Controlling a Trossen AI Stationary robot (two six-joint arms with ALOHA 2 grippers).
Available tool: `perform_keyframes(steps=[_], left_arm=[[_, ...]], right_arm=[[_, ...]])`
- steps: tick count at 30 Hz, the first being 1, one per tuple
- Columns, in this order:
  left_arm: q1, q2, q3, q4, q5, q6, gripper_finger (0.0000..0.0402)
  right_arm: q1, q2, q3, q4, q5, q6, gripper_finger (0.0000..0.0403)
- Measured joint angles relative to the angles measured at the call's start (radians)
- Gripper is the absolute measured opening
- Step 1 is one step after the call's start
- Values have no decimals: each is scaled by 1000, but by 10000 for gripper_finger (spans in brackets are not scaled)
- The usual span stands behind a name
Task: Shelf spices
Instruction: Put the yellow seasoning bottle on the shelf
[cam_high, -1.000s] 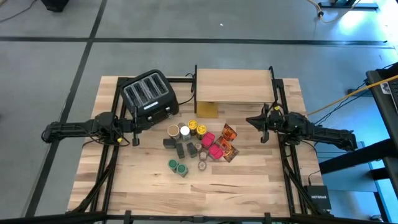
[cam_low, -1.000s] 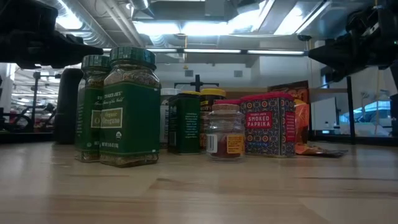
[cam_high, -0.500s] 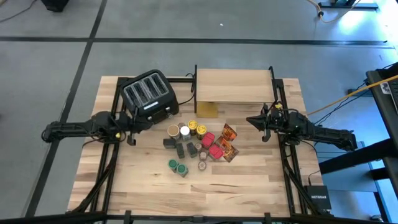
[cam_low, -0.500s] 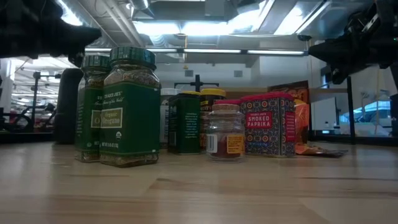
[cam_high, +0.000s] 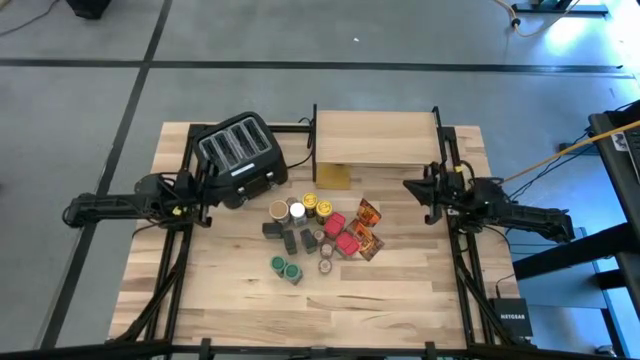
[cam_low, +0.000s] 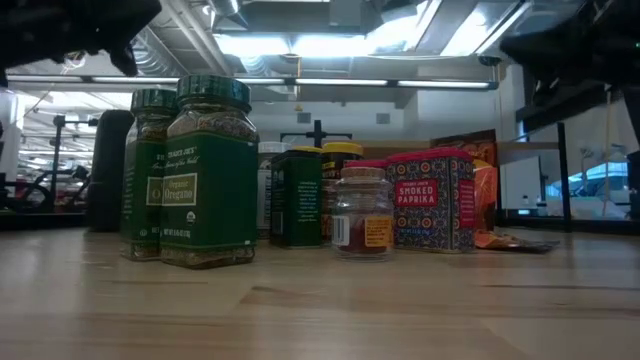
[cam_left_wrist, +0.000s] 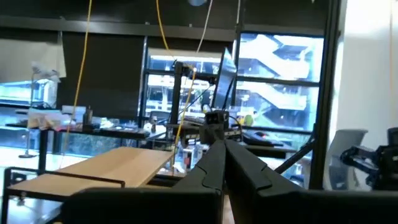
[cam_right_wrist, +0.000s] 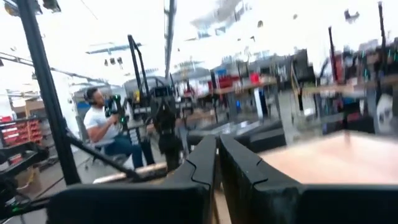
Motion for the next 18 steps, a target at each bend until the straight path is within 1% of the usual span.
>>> perform_keyframes(steps=[2, 4, 6, 9, 12, 15, 18], left_arm=[[0, 70, 42, -2, 0, 20, 1], [0, 153, 90, -2, 0, 45, 1], [0, 243, 146, -3, 0, 69, 1], [0, 381, 236, -2, 0, 105, 1], [0, 517, 329, -6, 0, 142, 1], [0, 645, 434, -29, 0, 147, 1], [0, 754, 543, -93, 0, 149, 1]], right_arm=[[0, 5, 0, 35, -9, -20, 26], [0, 6, 0, 75, -39, -22, 26], [0, 6, 0, 158, -79, 24, 26], [0, 6, 0, 272, -161, 104, 26], [0, 5, 3, 319, -241, 113, 26], [0, 6, 10, 308, -243, 112, 26], [0, 6, 22, 315, -230, 109, 26]])
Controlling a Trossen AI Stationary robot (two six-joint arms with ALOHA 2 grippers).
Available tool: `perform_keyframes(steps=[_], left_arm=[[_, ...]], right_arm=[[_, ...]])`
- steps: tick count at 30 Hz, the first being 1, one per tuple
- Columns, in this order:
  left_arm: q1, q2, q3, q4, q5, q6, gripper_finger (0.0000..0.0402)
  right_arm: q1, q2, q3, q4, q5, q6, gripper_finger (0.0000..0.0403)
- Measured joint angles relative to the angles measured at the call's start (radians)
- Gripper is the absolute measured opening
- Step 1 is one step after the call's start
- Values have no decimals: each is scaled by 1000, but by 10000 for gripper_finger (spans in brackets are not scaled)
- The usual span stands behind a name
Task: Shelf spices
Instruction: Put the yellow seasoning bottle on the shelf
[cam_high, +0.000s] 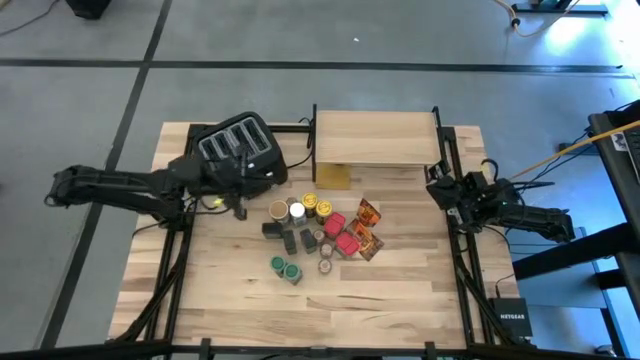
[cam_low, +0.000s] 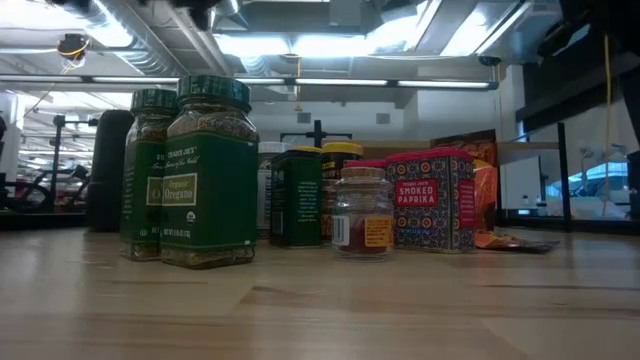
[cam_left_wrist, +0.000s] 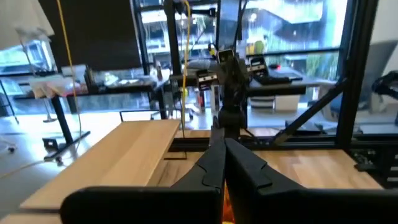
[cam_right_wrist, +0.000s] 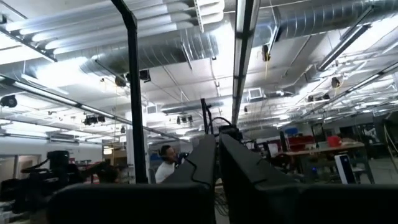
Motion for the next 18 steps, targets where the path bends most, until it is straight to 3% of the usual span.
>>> perform_keyframes(steps=[10, 15, 18], left_arm=[[0, 296, 378, -299, 0, 12, 1], [0, 400, 511, -345, 0, 37, 1], [0, 449, 565, -345, -1, 131, 1]], right_arm=[[0, 0, 24, -4, 3, -44, 26], [0, 0, 24, -19, 3, -88, 26], [0, 0, 24, -52, -6, -109, 26]])
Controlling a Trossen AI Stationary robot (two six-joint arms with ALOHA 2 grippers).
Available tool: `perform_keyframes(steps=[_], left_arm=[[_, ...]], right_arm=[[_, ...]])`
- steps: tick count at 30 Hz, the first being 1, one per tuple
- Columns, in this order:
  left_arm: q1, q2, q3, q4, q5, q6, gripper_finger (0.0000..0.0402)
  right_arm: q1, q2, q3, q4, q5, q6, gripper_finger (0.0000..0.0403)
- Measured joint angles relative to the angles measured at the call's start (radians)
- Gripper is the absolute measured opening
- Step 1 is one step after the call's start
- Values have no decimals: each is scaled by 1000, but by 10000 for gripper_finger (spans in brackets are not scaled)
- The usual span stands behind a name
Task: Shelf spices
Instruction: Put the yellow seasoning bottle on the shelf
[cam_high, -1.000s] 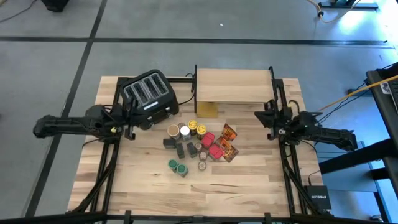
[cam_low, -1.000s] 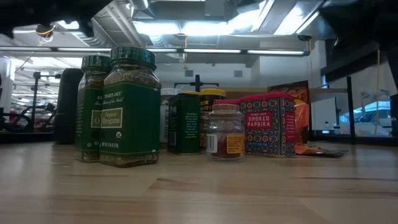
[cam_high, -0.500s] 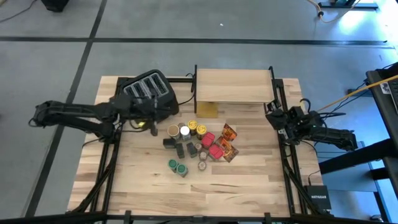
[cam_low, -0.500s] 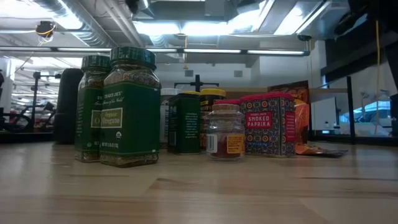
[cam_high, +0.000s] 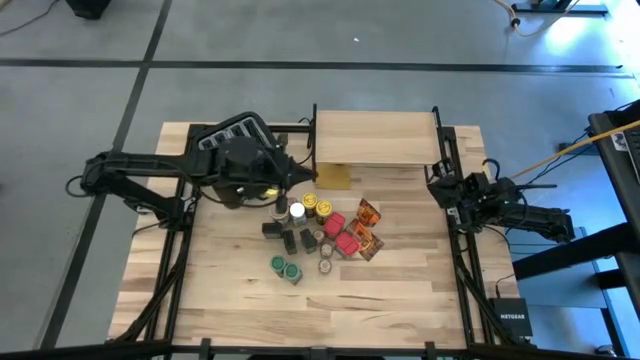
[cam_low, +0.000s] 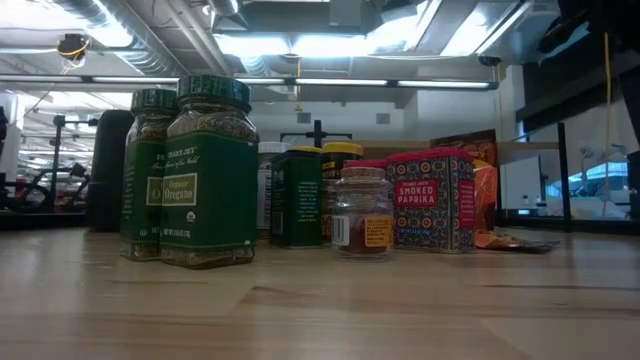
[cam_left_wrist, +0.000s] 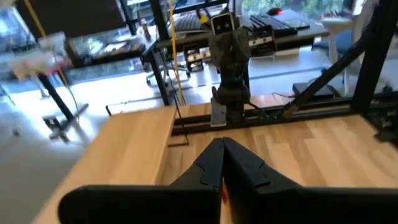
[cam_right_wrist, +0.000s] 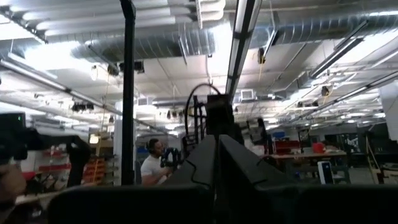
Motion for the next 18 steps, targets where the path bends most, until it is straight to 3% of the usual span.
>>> perform_keyframes(steps=[6, 18], left_arm=[[13, 76, 59, -4, 0, 28, 13], [18, 163, 144, -86, -4, 45, 163]], right_arm=[[0, 0, 0, -56, -45, -52, 26], [0, 6, 1, -49, -45, -192, 26]])
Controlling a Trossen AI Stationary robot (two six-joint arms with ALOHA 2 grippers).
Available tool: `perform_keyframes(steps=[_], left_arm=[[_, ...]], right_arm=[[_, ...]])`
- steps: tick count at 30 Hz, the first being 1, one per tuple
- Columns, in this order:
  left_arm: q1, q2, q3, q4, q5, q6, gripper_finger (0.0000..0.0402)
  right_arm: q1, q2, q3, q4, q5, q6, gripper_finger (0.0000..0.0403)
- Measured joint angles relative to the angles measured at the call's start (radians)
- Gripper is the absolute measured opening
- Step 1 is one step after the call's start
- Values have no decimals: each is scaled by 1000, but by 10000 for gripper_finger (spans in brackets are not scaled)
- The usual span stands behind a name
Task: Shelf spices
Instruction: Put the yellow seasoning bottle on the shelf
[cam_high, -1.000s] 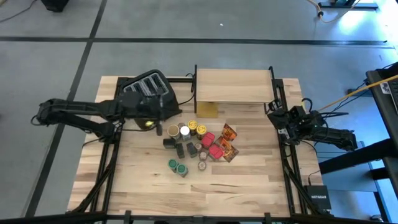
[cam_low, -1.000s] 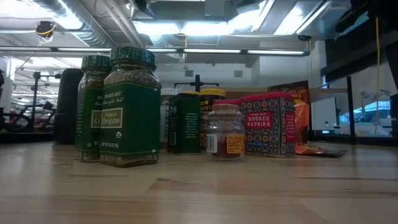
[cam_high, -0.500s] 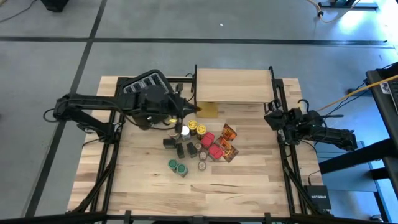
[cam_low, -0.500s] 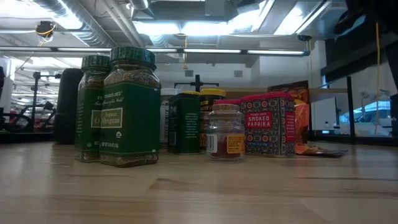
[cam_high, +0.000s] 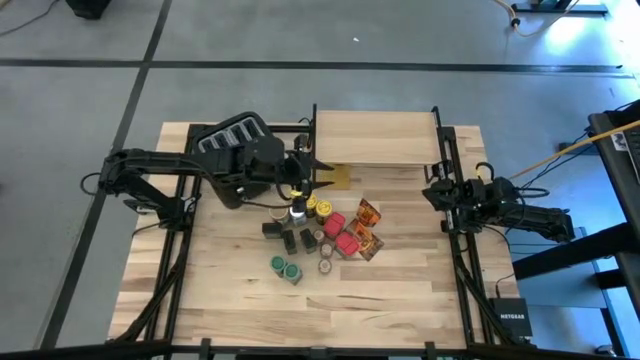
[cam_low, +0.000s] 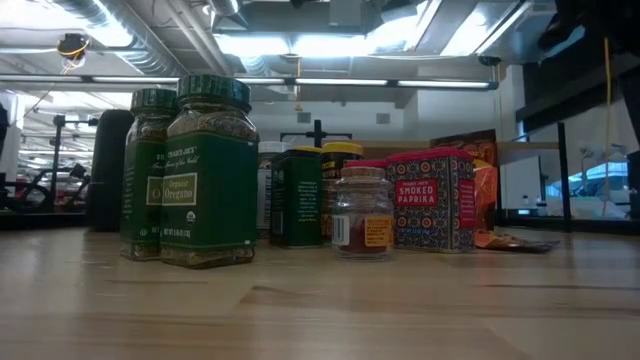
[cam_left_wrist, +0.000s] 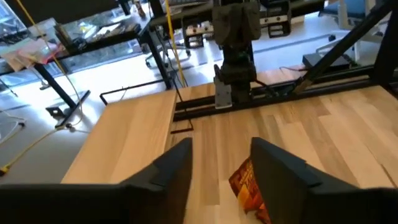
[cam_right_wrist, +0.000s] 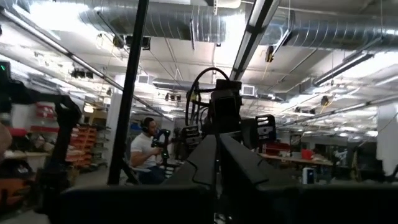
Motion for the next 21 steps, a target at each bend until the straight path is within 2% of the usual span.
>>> perform_keyframes(steps=[5, 11, 18, 21], left_arm=[[-2, 71, 137, -151, -21, -7, 201], [0, 184, 282, -429, -31, -30, 221], [6, 230, 294, -645, -43, -48, 220], [26, 242, 273, -674, -39, -50, 221]], right_arm=[[0, 53, 18, -7, 27, -102, 26], [0, 240, 98, -33, 29, -149, 26], [0, 450, 162, -89, 30, -184, 26], [0, 514, 165, -90, 30, -221, 26]])
